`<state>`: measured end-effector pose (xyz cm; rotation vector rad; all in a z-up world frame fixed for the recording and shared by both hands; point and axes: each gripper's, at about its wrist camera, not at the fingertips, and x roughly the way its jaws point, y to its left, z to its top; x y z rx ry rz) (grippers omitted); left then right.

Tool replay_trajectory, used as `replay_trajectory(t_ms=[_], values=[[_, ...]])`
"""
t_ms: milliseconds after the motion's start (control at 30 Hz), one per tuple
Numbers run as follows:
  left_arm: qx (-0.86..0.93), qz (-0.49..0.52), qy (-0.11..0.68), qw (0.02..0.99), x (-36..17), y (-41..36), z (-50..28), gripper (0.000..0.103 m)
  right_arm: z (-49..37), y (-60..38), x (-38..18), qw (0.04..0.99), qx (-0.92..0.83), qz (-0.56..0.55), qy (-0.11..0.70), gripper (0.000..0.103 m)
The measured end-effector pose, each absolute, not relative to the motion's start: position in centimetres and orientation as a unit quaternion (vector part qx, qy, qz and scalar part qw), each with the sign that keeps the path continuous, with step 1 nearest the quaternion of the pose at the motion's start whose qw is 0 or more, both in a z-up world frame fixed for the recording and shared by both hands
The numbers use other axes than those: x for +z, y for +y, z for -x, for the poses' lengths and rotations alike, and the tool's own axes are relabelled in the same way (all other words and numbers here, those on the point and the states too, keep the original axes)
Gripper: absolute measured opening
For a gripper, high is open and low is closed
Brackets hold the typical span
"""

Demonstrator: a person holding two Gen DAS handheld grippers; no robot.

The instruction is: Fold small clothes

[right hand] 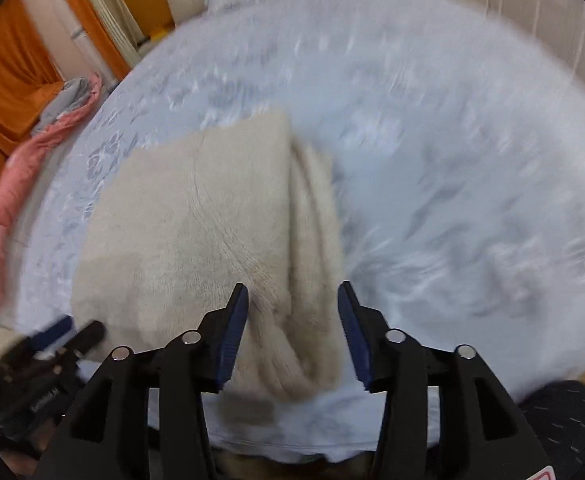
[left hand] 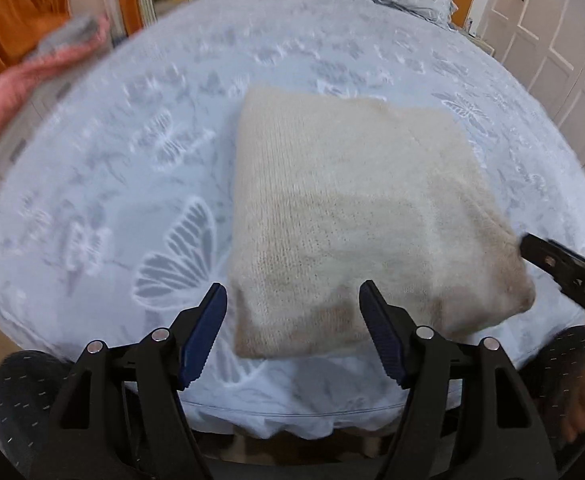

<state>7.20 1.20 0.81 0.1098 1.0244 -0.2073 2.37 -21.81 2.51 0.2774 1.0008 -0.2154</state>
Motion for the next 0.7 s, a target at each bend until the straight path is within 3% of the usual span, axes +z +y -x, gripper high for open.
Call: replay_trajectory(t_ms=[200,700], values=[[-0.08,-0.1,0.464,0.876,0.1,-1.0,-4.2,0.078,2.2,-19.7,1.0,0.871,-0.156,-0.109,0.453,0.073],[-0.034,-0.093,0.448,0.888,-3.7,0.1,-0.3,0.08,6.0,-17.8,-2.4,0.875,-0.169,-0.101,0.442,0.078]])
